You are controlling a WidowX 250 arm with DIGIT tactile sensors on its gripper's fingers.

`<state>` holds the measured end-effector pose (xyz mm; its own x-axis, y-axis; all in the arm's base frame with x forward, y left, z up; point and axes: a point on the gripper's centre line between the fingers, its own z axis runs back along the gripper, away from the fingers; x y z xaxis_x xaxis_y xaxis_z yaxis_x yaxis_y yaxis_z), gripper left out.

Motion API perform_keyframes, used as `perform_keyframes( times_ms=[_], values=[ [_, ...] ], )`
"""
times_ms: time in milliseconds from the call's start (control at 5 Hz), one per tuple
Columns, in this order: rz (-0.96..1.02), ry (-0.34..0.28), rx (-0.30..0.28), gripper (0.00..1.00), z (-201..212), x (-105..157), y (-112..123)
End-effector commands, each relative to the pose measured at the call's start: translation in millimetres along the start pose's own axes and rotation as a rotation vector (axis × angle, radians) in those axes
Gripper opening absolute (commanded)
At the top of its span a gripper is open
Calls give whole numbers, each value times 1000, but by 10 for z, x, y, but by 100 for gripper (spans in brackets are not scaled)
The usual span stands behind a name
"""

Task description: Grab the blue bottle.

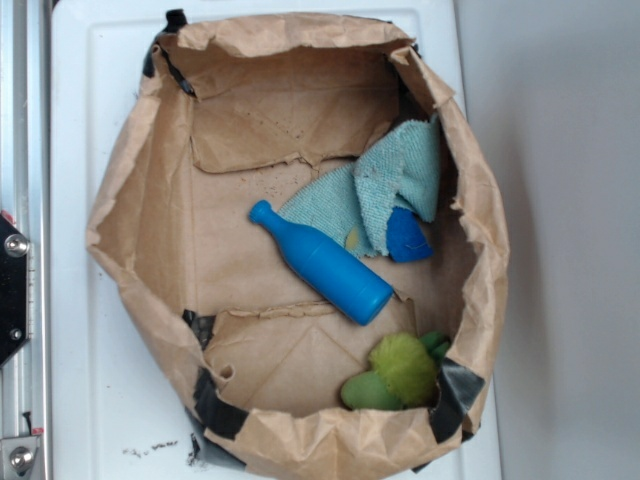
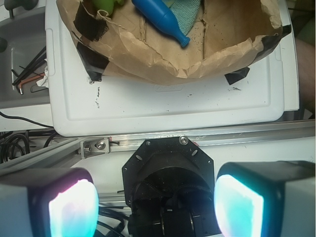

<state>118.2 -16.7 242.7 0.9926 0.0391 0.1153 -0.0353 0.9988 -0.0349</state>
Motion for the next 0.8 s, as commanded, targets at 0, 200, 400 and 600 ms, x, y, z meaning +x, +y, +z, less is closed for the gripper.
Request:
perform_keyframes(
  times_ms=[0, 200, 400, 600],
  values=[
    [0, 0, 0, 100, 0, 0, 0],
    [-5, 1, -30, 100, -47, 239, -58],
    [45, -23, -34, 100, -9, 331, 8],
    [42, -61, -22, 100, -8, 304, 9]
  ],
)
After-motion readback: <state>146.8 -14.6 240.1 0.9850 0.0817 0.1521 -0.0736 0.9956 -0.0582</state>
